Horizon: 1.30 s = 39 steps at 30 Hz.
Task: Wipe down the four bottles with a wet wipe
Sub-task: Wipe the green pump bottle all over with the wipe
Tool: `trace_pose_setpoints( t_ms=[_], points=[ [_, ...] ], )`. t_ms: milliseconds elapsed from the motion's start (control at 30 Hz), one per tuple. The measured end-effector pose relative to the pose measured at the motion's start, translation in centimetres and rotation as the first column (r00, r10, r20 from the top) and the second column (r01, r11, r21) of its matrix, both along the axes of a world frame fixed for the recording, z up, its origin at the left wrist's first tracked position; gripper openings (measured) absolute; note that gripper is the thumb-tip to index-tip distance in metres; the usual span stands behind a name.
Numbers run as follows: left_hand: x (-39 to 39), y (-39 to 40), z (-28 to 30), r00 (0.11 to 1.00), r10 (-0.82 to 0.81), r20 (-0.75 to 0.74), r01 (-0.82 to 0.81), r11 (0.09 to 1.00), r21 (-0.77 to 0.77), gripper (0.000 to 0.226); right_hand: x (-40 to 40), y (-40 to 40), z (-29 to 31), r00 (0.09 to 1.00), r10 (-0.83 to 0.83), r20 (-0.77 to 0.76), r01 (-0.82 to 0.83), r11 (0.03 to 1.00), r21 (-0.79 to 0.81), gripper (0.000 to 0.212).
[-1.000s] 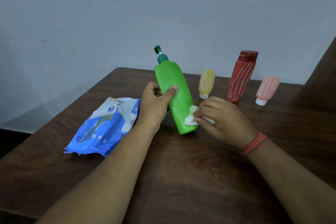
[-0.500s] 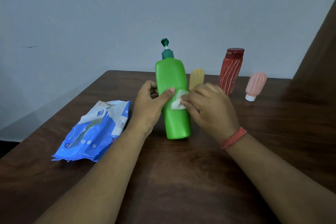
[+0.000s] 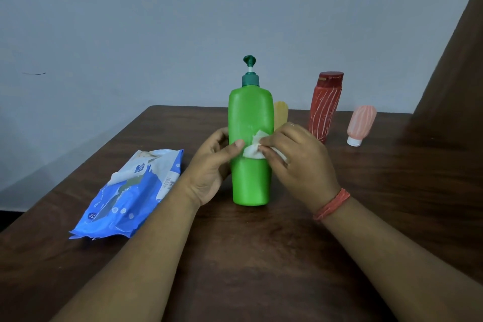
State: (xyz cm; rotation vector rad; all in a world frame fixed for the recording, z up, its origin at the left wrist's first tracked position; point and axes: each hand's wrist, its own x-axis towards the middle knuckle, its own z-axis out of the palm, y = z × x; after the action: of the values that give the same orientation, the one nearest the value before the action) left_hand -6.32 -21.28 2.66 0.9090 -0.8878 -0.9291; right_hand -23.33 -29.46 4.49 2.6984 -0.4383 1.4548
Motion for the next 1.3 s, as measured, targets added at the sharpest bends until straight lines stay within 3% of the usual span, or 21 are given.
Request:
trace_pose_setpoints(
  t_ms=[100, 200, 333, 467, 600, 733, 900, 1000, 1067, 1200, 1300],
  points=[
    [0.4, 0.2, -0.7, 0.985, -0.161, 0.054, 0.158, 0.985, 0.064, 0.068, -0.3, -0.5, -0.1, 1.0, -0.001, 0.027, 0.0, 1.0, 0.028, 0.013],
    [0.3, 0.2, -0.9, 0.977, -0.164, 0.136, 0.151, 0.983, 0.1, 0.081, -0.5, -0.6, 0.2, 1.0, -0.01, -0.022, 0.009, 0.999, -0.038, 0.012],
    [0.2, 0.3, -0.7, 0.975, -0.163, 0.149, 0.15, 0.984, 0.097, 0.08, -0.8, -1.0, 0.8, 0.994, -0.032, -0.102, 0.004, 0.966, -0.258, 0.013],
    [-0.3, 0.2, -0.3, 0.958, -0.181, 0.224, 0.165, 0.982, 0.089, 0.08, -1.4, -1.3, 1.8, 0.992, -0.118, 0.05, 0.127, 0.967, -0.223, 0.01],
    [-0.4, 0.3, -0.2, 0.964, -0.139, 0.226, 0.118, 0.988, 0.105, 0.063, -0.8, -0.6, 1.4, 0.997, -0.054, -0.058, 0.032, 0.943, -0.33, 0.011],
    [-0.6, 0.4, 0.0, 0.948, -0.137, 0.286, 0.103, 0.986, 0.131, 0.056, -1.4, -1.4, 2.3, 0.983, -0.146, 0.107, 0.167, 0.96, -0.225, 0.008],
    [-0.5, 0.2, -0.2, 0.953, -0.134, 0.273, 0.107, 0.988, 0.113, 0.053, -0.6, 0.0, 1.1, 0.994, -0.04, -0.106, -0.003, 0.927, -0.375, 0.009],
    [-0.3, 0.0, -0.2, 0.949, -0.114, 0.292, 0.08, 0.989, 0.126, 0.053, -1.1, -0.8, 2.1, 0.993, -0.114, 0.027, 0.117, 0.95, -0.291, 0.007],
    [-0.2, -0.1, -0.2, 0.945, -0.111, 0.307, 0.074, 0.989, 0.13, 0.054, -1.2, -0.8, 2.1, 0.993, -0.118, 0.033, 0.122, 0.966, -0.229, 0.009],
    [-0.4, -0.1, -0.3, 0.942, -0.131, 0.31, 0.092, 0.986, 0.137, 0.053, -0.6, 0.4, 0.9, 0.985, -0.008, -0.171, -0.048, 0.946, -0.321, 0.02],
    [-0.6, -0.2, -0.2, 0.925, -0.132, 0.358, 0.085, 0.986, 0.145, 0.056, -0.9, -0.3, 2.2, 0.998, -0.059, -0.009, 0.055, 0.969, -0.239, 0.019]
  ],
)
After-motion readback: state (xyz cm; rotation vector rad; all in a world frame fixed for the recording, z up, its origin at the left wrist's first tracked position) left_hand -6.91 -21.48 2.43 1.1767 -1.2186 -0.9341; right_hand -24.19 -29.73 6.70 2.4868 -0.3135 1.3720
